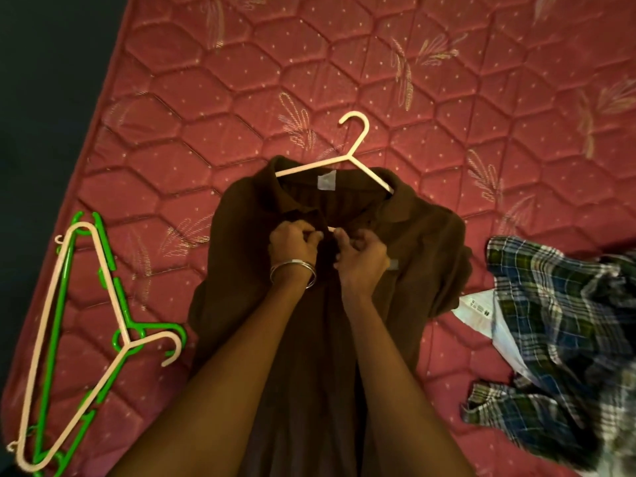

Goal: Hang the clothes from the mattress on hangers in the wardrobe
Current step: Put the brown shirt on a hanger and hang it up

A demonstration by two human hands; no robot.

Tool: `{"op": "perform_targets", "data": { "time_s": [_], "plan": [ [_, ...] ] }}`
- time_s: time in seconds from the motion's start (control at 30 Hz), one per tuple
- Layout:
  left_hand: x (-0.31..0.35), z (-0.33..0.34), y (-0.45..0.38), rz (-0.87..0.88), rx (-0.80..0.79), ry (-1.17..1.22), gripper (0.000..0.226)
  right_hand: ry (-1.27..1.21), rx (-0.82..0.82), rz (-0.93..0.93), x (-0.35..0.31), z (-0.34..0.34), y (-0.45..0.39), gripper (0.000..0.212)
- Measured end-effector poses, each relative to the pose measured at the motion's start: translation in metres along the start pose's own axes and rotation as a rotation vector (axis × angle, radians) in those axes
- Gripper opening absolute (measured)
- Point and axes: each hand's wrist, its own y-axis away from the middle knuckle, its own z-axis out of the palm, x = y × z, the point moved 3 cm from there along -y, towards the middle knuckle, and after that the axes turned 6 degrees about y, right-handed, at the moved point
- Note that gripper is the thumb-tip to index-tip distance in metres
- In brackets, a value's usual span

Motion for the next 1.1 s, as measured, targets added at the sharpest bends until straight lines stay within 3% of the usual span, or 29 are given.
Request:
{"op": "perform_targets", "data": {
  "time_s": [0.07,0.13,0.23,0.37,0.47,0.63,0.77,1.0,1.1],
  "plan": [
    [0.004,0.005,-0.002,0.0,-0.032,-0.051,0.018,-0.025,0.043,-0.021,-0.006,0.004,-0.01,0.011],
    [0.006,0.01,-0.004,-0.035,-0.022,-0.036,0.016,-0.023,0.064,-0.014,-0.007,0.005,-0.015,0.015],
    [0.007,0.01,-0.004,-0.101,-0.005,0.092,0.016,0.082,0.003,-0.116,-0.006,-0.002,-0.01,0.017],
    [0.01,0.0,0.003,-0.039,-0.082,0.264,0.017,0.121,-0.065,-0.24,-0.003,-0.006,-0.005,0.017],
    [0.012,-0.006,0.011,-0.02,-0.13,0.312,0.016,-0.192,-0.19,-0.117,-0.006,-0.007,0.004,0.006],
    [0.012,-0.015,0.013,-0.084,-0.148,0.413,0.014,-0.745,-0.346,0.271,0.005,-0.017,0.012,0.019],
    [0.012,-0.016,0.015,-0.096,-0.186,0.446,0.012,-0.896,-0.327,0.381,0.014,-0.022,0.014,0.021],
    [0.022,-0.021,0.018,0.029,-0.207,0.306,0.014,-0.774,-0.304,0.188,0.004,-0.023,0.017,0.016],
    [0.022,-0.019,0.016,0.054,-0.194,0.265,0.013,-0.59,-0.248,0.091,-0.001,-0.023,0.017,0.03]
  ]
}}
